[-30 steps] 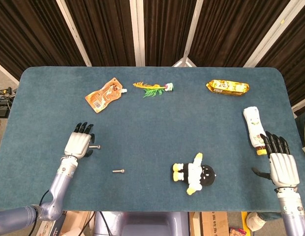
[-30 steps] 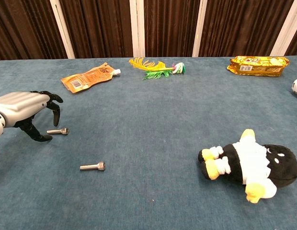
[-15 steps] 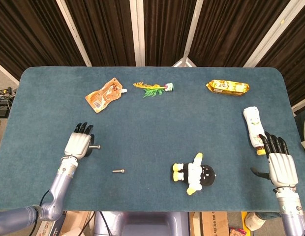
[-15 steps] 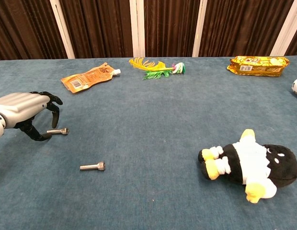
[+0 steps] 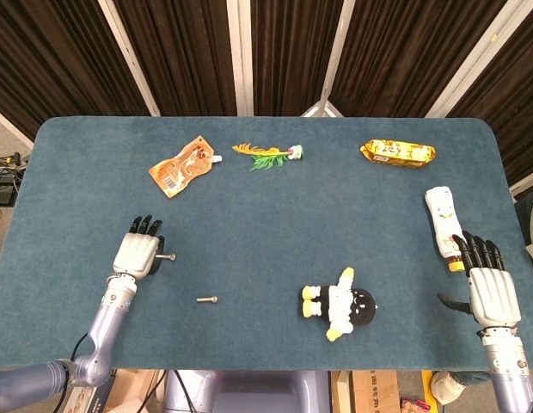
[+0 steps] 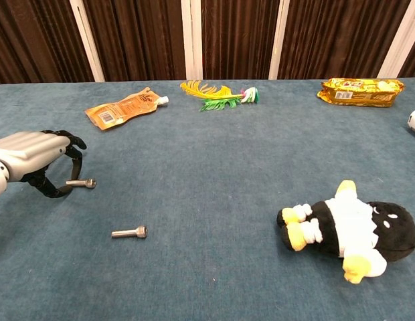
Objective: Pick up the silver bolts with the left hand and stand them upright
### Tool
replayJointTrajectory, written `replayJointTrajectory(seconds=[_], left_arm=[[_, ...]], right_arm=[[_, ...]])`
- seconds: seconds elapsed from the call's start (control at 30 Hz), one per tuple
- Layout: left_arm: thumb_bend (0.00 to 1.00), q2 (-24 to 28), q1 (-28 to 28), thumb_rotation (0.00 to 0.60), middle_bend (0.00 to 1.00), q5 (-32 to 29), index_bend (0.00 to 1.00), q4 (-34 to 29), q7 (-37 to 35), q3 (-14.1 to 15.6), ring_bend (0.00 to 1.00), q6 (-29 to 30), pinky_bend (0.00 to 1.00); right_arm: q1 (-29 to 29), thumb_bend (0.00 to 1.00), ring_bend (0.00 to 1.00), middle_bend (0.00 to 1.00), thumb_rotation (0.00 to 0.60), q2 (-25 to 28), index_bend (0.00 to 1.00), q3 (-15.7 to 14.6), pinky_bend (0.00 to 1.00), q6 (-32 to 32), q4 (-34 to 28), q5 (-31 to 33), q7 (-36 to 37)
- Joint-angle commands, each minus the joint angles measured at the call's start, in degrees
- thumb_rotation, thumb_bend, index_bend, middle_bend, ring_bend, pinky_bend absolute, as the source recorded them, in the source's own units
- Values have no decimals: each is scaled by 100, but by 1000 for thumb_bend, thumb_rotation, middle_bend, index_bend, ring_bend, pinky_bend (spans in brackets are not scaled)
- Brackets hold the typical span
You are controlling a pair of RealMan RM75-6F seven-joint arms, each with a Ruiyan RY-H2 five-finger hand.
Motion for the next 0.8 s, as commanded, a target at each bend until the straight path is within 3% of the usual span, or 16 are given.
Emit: replayJointTrajectory(seconds=[0.03, 0.5, 0.8], left_arm=[[516, -5, 6, 600, 116, 7, 542, -6, -4, -9, 0, 7, 0], [535, 121, 21, 600, 123, 121, 560, -146, 104, -61, 0, 150, 0], [535, 325, -41, 600, 126, 571, 565, -384, 914, 111, 0, 575, 0]], right_arm=[[0, 46, 17, 68, 600, -2, 84, 1, 0, -5, -3, 7, 3], [-7, 46, 24, 68, 600, -13, 91, 20, 0, 3, -25, 36, 38], [-8, 47, 25, 68, 600, -1, 91, 10, 0, -7, -50, 24, 58]])
